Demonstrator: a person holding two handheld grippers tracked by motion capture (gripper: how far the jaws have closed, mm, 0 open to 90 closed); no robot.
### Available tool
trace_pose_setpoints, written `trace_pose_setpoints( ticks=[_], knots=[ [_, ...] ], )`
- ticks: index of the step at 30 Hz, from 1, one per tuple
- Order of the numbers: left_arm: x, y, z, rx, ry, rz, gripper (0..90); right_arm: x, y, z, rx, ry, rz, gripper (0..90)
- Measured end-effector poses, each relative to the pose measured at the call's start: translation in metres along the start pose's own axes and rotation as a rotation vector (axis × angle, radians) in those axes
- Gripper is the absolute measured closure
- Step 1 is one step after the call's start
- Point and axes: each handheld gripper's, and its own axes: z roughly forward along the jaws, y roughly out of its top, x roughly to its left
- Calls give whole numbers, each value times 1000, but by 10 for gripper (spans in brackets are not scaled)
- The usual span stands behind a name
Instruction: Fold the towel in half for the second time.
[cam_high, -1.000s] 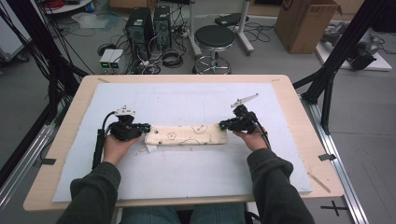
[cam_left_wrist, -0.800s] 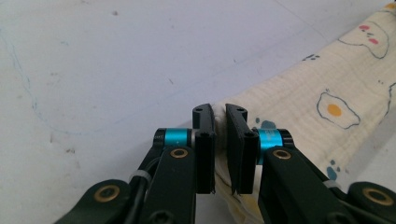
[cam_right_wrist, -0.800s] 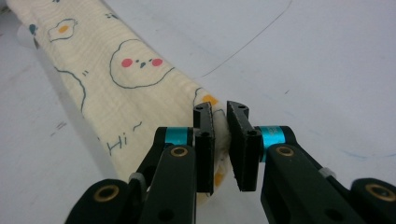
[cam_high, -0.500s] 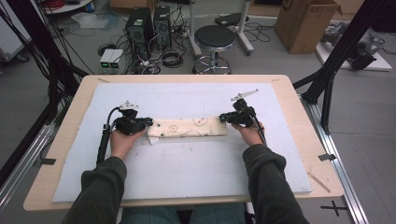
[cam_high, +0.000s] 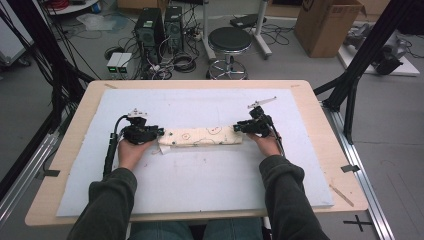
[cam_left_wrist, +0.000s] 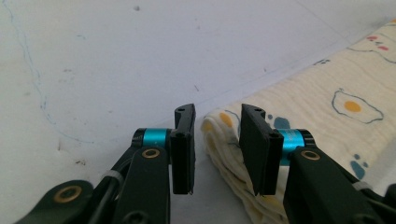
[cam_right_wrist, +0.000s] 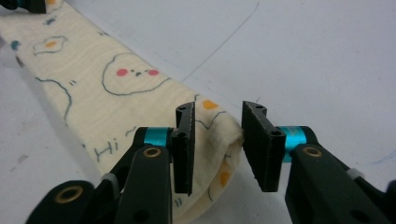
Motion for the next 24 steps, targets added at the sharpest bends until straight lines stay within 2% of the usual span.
trace_pose_setpoints(
  ticks=[8, 15, 21, 24],
  knots=[
    [0, 3, -11, -13, -10, -2, 627, 4, 2, -11, -56, -5, 17, 548],
    [-4, 6, -20, -39, -20, 2, 584, 9, 3, -21, -73, -5, 17, 499],
    [-6, 8, -25, -53, -34, -27, 551, 13, 4, -23, -84, -2, 17, 463],
    [-8, 9, -29, -56, -38, -16, 541, 16, 5, -24, -87, 0, 15, 447]
  ],
)
